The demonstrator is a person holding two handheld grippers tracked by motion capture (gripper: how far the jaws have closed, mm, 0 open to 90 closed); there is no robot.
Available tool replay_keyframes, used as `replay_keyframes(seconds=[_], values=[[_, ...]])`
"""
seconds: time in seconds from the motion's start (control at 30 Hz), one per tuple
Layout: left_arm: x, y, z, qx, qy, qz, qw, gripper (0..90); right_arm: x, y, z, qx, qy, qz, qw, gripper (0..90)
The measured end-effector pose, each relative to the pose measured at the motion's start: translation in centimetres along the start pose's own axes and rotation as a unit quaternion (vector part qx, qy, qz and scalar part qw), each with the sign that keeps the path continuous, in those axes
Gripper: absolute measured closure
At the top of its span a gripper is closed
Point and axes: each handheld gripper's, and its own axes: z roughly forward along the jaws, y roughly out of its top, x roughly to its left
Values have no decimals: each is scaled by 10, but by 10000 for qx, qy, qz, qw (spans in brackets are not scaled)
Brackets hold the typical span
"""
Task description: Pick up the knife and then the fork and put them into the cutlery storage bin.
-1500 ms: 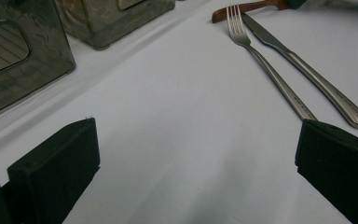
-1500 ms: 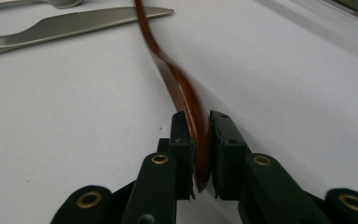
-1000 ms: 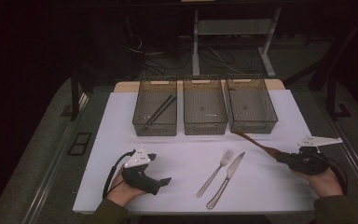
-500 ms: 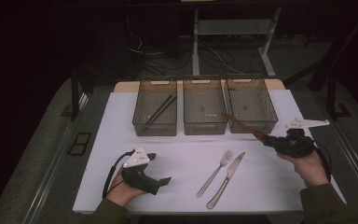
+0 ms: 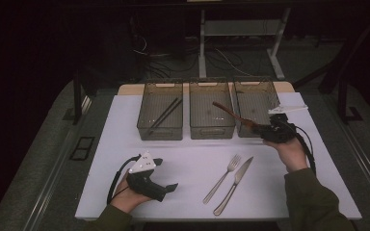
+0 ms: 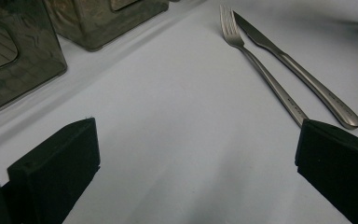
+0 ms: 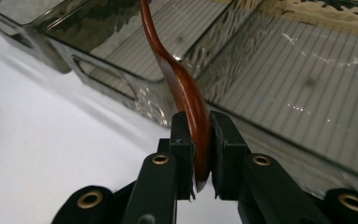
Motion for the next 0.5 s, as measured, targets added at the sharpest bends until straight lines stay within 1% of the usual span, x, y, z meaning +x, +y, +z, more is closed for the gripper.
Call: replay_keyframes(seconds=[0.17, 0.3, 0.37, 0.5], values=[[1, 0, 0, 29, -11, 11, 10000, 0, 9, 18, 19, 86, -63, -30, 9999, 805], [0, 0, 0, -8, -12, 4, 10000, 0, 14, 31, 32, 76, -88, 57, 9999, 805], [0, 0, 0, -11, -23, 17, 10000, 0, 16, 37, 38, 122, -126, 78, 9998, 805], [0, 0, 0, -8, -33, 18, 10000, 0, 20, 47, 50, 131, -160, 109, 9997, 804]])
